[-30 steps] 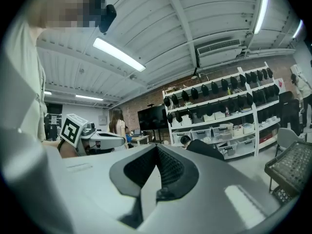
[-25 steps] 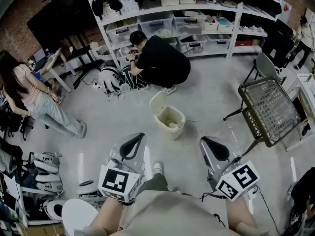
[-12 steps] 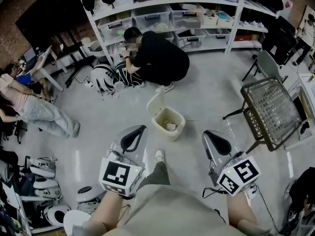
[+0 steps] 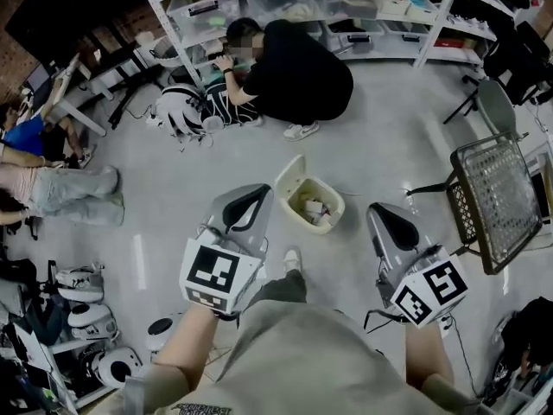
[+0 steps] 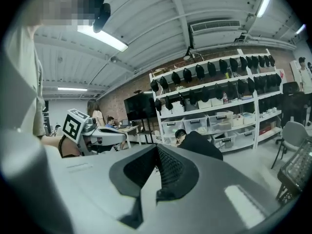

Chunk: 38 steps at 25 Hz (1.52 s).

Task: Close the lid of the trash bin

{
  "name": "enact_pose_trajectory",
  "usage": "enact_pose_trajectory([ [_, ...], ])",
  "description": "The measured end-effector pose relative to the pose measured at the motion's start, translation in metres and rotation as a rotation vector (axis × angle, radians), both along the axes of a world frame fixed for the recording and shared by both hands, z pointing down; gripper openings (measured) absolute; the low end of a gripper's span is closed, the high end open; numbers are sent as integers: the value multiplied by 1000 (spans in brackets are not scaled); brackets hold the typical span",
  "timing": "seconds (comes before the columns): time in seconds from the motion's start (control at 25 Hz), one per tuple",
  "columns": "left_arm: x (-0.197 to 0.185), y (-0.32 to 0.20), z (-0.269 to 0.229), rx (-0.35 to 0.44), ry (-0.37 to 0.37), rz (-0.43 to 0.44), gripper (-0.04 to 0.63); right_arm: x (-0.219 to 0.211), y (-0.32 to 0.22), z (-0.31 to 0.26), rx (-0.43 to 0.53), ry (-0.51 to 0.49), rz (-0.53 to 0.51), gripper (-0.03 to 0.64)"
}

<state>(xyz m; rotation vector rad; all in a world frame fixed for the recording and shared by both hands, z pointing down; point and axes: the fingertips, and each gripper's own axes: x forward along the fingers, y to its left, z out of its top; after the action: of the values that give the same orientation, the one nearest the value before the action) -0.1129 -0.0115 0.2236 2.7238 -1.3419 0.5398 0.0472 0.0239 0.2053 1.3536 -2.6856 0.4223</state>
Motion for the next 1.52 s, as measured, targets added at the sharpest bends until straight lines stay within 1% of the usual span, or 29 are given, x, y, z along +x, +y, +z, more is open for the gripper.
enact_pose_trajectory([
  [0.12,-12,-37,21,-40,-6,16,2,-16,-35,11,-20,-6,-9,3],
  [0.32,-21,-87,33,-56,-37,39,2,-29,-90,20,-45,25,-14,3],
  [0.48,-16,-110,50,-89,-37,37,2,-23,-121,37,-75,18,-8,3],
  [0.6,-12,-123,57,-96,-24,32,2,-16,-140,48,-90,14,-17,3],
  [0.72,-8,-138,66,-109,-42,5,2,-7,-159,65,-128,6,-39,3],
  [0.84,-3,-155,84,-142,-61,-30,2,1,-178,85,-174,-2,-73,3],
  [1.0,1,-184,131,-194,-88,-52,2,6,-206,127,-218,14,-96,3],
  [1.16,2,-205,184,-264,-93,-63,2,6,-226,168,-270,24,-100,3],
  [1.32,-5,-224,257,-373,-110,-81,2,2,-245,220,-326,34,-100,3],
  [1.4,-10,-228,295,-438,-109,-92,2,-1,-255,249,-358,42,-101,3],
  [1.52,-16,-235,353,-513,-108,-104,2,-5,-266,294,-400,56,-104,3],
])
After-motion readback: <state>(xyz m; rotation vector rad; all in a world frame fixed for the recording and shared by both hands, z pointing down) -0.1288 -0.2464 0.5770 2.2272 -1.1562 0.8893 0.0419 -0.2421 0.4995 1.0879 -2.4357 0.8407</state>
